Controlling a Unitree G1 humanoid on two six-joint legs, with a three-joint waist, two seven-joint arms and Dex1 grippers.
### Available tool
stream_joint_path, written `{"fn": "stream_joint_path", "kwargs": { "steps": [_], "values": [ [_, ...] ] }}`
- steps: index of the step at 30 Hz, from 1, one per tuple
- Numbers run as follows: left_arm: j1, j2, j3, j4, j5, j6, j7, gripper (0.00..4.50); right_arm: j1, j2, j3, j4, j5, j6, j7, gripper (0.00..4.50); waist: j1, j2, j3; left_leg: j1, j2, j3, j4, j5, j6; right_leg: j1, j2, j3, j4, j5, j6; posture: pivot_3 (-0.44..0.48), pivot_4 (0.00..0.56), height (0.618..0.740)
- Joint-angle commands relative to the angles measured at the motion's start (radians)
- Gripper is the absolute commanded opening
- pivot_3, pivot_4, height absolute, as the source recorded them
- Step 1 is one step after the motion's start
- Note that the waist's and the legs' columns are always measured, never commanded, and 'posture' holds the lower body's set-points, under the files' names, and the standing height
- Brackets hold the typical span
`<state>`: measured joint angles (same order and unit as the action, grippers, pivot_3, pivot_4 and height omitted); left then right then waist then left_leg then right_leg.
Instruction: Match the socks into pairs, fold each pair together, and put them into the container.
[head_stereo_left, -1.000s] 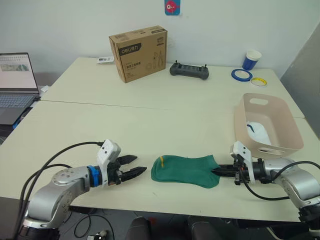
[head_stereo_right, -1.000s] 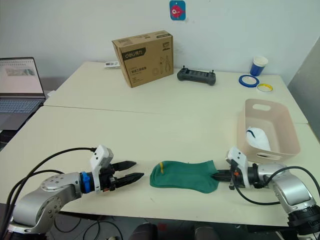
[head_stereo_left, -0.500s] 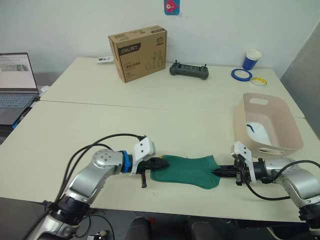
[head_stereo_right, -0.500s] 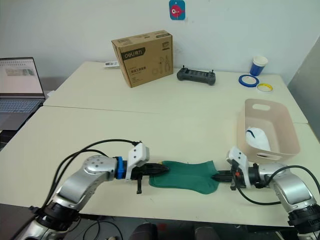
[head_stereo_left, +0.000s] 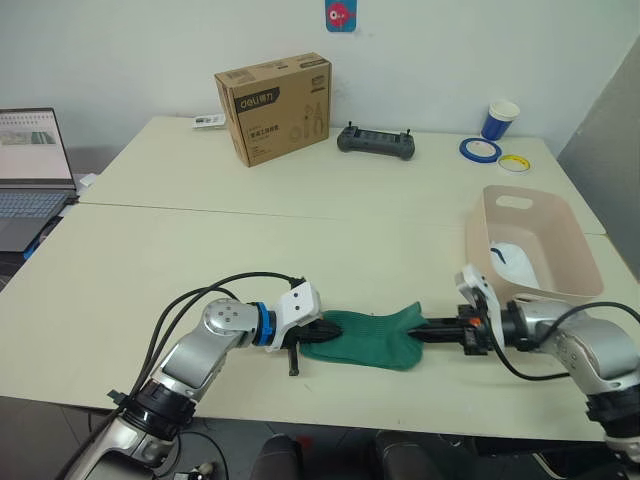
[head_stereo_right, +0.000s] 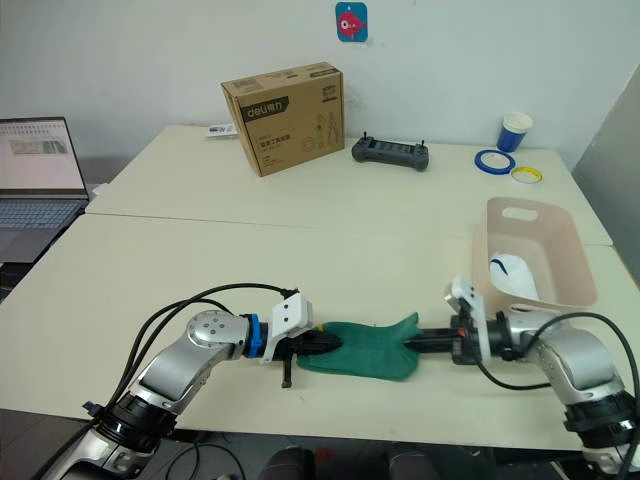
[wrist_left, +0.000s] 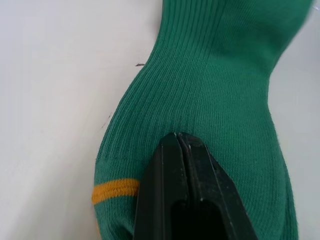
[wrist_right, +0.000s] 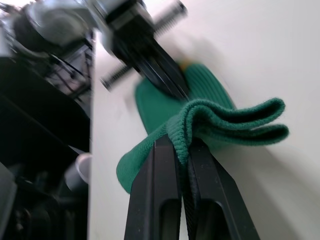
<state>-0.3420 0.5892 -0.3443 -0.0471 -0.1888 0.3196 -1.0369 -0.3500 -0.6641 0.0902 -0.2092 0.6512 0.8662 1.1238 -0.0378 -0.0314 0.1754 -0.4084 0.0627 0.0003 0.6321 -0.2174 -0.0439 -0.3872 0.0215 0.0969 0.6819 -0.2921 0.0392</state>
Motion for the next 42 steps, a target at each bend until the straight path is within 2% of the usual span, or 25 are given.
{"fn": "stream_joint_path", "kwargs": {
  "steps": [1, 11, 17, 20, 26, 29, 34, 37, 42],
  "values": [
    [0.022, 0.0, -0.022, 0.02, 0.034, 0.007, -0.001, 0.02, -0.038, 0.049, -0.008, -0.024, 0.043, 0.041, -0.051, 0.0, 0.001, 0.0, 0.0, 0.0, 0.0, 0.0, 0.0, 0.0, 0.0, 0.0, 0.0, 0.0, 0.0, 0.0, 0.0, 0.0, 0.15, 0.74],
    [0.02, -0.004, -0.016, 0.004, 0.031, 0.022, 0.005, 0.02, -0.105, 0.167, 0.149, 0.072, -0.059, -0.032, -0.065, 0.0, 0.003, 0.0, 0.0, 0.0, 0.0, 0.001, 0.0, 0.0, 0.0, 0.0, 0.0, 0.0, -0.001, 0.0, 0.0, 0.0, 0.15, 0.74],
    [0.028, 0.002, -0.009, -0.006, 0.03, 0.03, 0.008, 0.02, -0.126, 0.203, 0.15, 0.098, -0.074, -0.039, -0.069, 0.0, 0.003, 0.0, 0.0, 0.0, 0.0, 0.001, 0.0, 0.0, 0.0, -0.001, 0.0, 0.0, 0.0, 0.0, 0.0, 0.0, 0.15, 0.74],
    [0.032, 0.001, -0.008, -0.007, 0.031, 0.03, 0.011, 0.0, -0.124, 0.217, 0.124, 0.084, -0.026, 0.008, -0.074, 0.77, 0.003, 0.0, 0.0, 0.0, 0.0, 0.001, 0.0, 0.0, 0.0, -0.001, 0.0, 0.0, 0.0, 0.0, 0.0, 0.0, 0.15, 0.74],
    [0.027, -0.002, -0.009, 0.002, 0.033, 0.028, 0.011, 0.0, -0.115, 0.217, 0.06, 0.022, 0.065, 0.102, -0.097, 2.84, 0.003, 0.0, 0.0, 0.0, 0.0, 0.001, 0.0, 0.0, 0.0, -0.001, 0.0, 0.0, 0.0, 0.0, 0.0, 0.0, 0.15, 0.74],
    [0.024, -0.005, -0.013, 0.009, 0.036, 0.027, 0.01, 0.0, -0.112, 0.203, 0.008, -0.021, 0.136, 0.165, -0.112, 2.84, 0.003, 0.0, 0.0, 0.0, 0.0, 0.001, 0.0, 0.0, 0.0, -0.001, 0.0, 0.0, 0.0, 0.0, -0.001, 0.0, 0.15, 0.74],
    [0.022, -0.01, -0.016, 0.007, 0.036, 0.028, 0.009, 0.0, -0.063, 0.148, 0.046, -0.034, 0.007, 0.027, -0.137, 2.84, 0.003, 0.0, 0.0, 0.0, 0.0, 0.001, 0.0, 0.0, 0.0, -0.001, 0.0, 0.0, 0.0, 0.0, 0.0, 0.0, 0.15, 0.74],
    [0.021, -0.009, -0.015, 0.008, 0.037, 0.025, 0.004, 0.0, -0.03, 0.129, 0.107, 0.003, -0.114, -0.132, -0.124, 2.23, 0.003, 0.0, 0.0, 0.0, 0.0, 0.001, 0.0, 0.0, 0.0, -0.001, 0.0, 0.0, -0.001, 0.0, 0.0, 0.0, 0.15, 0.74],
    [0.016, -0.004, -0.011, 0.009, 0.037, 0.023, -0.003, 0.0, -0.004, 0.135, 0.176, 0.065, -0.207, -0.246, -0.101, 0.45, 0.003, 0.0, 0.0, 0.0, 0.0, 0.001, 0.0, 0.0, 0.0, -0.001, 0.0, 0.001, -0.001, 0.0, 0.0, 0.0, 0.15, 0.74]
  ]
}}
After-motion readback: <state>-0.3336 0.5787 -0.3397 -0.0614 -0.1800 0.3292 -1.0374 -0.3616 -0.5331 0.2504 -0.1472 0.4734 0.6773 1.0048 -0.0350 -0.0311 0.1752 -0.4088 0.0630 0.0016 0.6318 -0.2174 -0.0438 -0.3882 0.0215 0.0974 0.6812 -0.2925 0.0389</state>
